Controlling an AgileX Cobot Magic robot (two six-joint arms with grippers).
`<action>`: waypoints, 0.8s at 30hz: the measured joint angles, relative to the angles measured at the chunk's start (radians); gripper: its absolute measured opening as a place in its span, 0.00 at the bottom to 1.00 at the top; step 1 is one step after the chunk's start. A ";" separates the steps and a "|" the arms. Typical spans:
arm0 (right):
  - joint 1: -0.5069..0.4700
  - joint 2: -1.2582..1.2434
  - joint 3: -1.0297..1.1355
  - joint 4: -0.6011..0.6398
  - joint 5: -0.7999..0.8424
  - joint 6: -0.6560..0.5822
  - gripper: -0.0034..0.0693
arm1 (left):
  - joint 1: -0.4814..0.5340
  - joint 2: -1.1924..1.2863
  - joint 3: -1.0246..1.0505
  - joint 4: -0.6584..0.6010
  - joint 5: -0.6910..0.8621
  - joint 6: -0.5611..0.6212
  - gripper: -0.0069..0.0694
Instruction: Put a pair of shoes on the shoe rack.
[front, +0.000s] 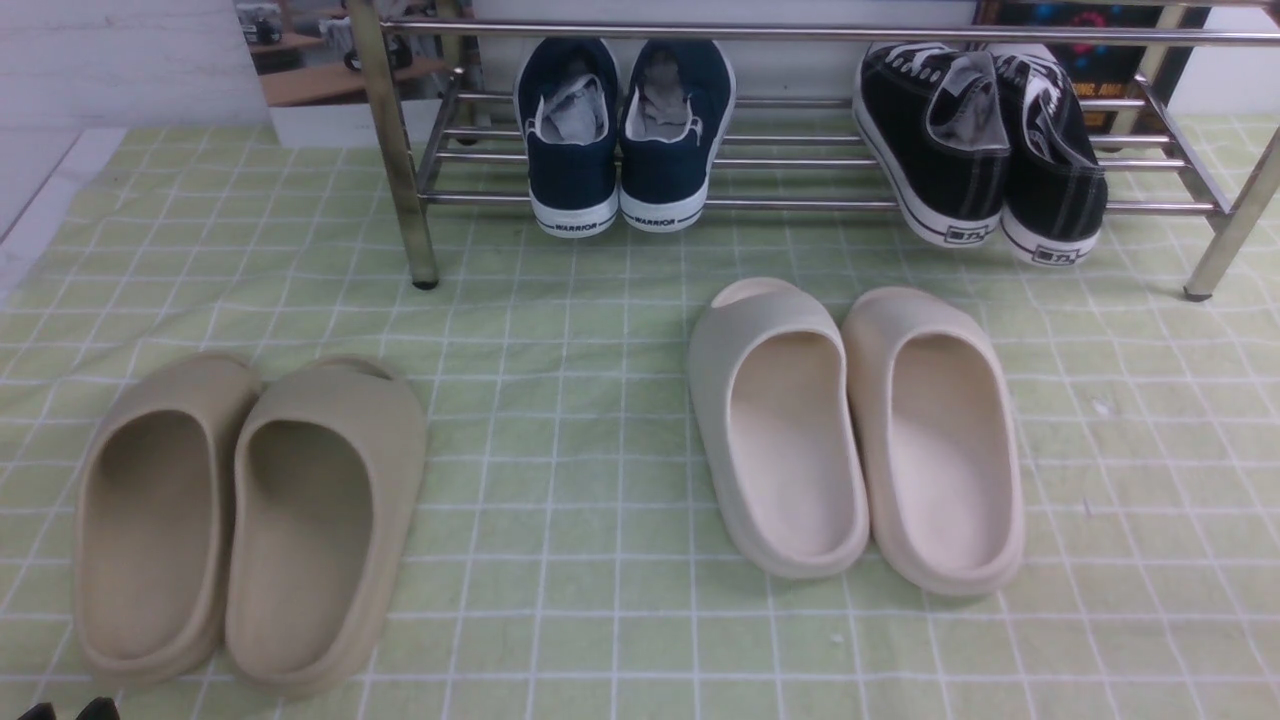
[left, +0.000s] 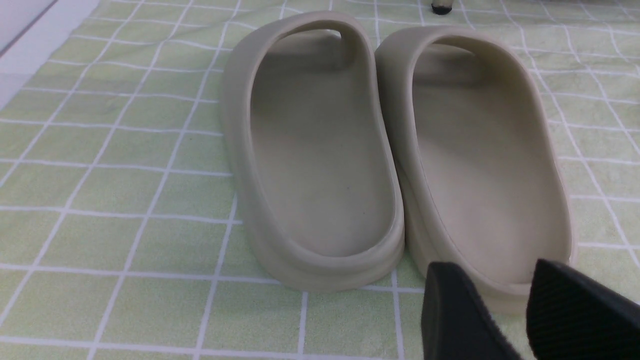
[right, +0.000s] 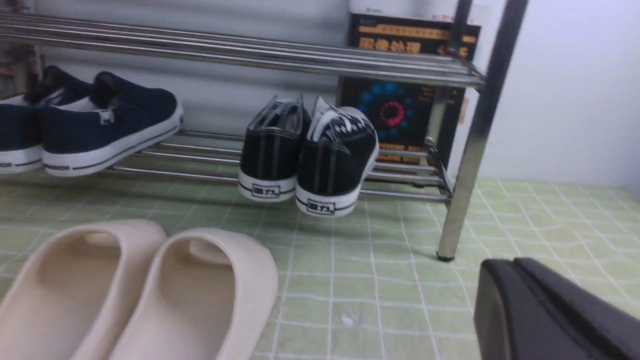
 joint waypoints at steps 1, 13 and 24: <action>-0.020 -0.024 0.040 -0.026 -0.009 0.049 0.05 | 0.000 0.000 0.000 0.000 0.000 0.000 0.40; -0.081 -0.072 0.128 -0.103 0.184 0.187 0.05 | 0.000 0.000 0.000 0.000 0.000 0.000 0.40; -0.081 -0.072 0.123 -0.105 0.272 0.191 0.05 | 0.000 0.000 0.000 0.000 0.000 0.000 0.40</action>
